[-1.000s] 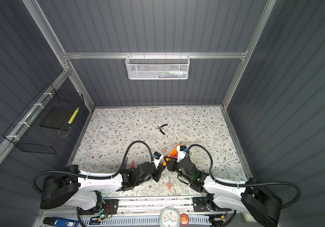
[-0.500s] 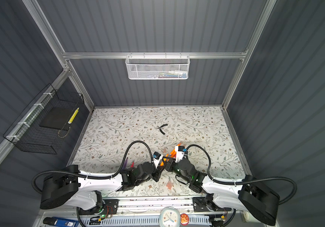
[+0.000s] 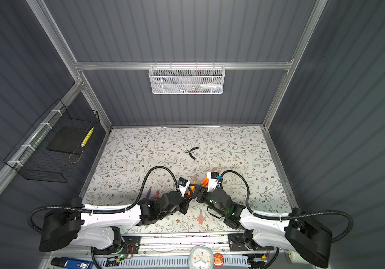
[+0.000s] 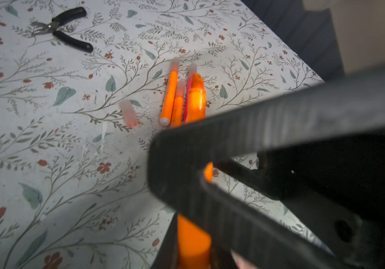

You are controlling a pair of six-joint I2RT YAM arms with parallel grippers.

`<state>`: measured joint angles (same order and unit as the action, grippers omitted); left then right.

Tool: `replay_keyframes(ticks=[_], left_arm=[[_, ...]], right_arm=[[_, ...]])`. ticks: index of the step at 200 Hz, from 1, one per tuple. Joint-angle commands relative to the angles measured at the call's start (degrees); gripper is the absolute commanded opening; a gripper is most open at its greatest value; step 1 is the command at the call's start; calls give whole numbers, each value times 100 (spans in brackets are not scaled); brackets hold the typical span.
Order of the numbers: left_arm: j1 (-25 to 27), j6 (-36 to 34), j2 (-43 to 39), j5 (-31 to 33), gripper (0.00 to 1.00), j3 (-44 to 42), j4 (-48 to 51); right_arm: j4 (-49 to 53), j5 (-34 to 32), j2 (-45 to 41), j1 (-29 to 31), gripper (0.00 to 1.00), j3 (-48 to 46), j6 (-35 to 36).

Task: Insert the pens into the pen caps
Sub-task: 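Move the right gripper to the translucent pink cap and grasp it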

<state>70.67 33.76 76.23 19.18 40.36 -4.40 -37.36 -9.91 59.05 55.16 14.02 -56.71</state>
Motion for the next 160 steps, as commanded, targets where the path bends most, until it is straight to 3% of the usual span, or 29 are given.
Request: replay_keyframes(ticks=[1, 19, 35, 53, 73, 118, 139, 160], left_arm=[[-143, 634, -572, -290, 0, 969, 1874], [-257, 585, -871, -4, 0, 1679, 2883], [-273, 193, -1079, 674, 0, 1981, 3008], [-299, -236, -1434, 1754, 0, 1336, 2050], [-403, -682, -1857, 2526, 0, -89, 384], [-616, -667, -2005, 2663, 0, -622, 220], [-617, -896, -1649, 2407, 0, -570, -9], [-666, -641, -1166, 2821, 0, -383, 232]], right_arm=[[997, -473, -413, 5, 77, 401, 245], [1186, -757, -751, -39, 78, 426, 403], [1473, -1213, -1007, -154, 79, 539, 554], [2220, -1827, -1172, -364, 79, 771, 472], [2802, -1806, -1199, -547, 75, 848, 329], [4062, -1696, -331, -611, 71, 1585, 370], [4059, -1345, 359, -611, 69, 2002, 582], [4698, -1224, 1284, -638, 65, 2853, 783]])
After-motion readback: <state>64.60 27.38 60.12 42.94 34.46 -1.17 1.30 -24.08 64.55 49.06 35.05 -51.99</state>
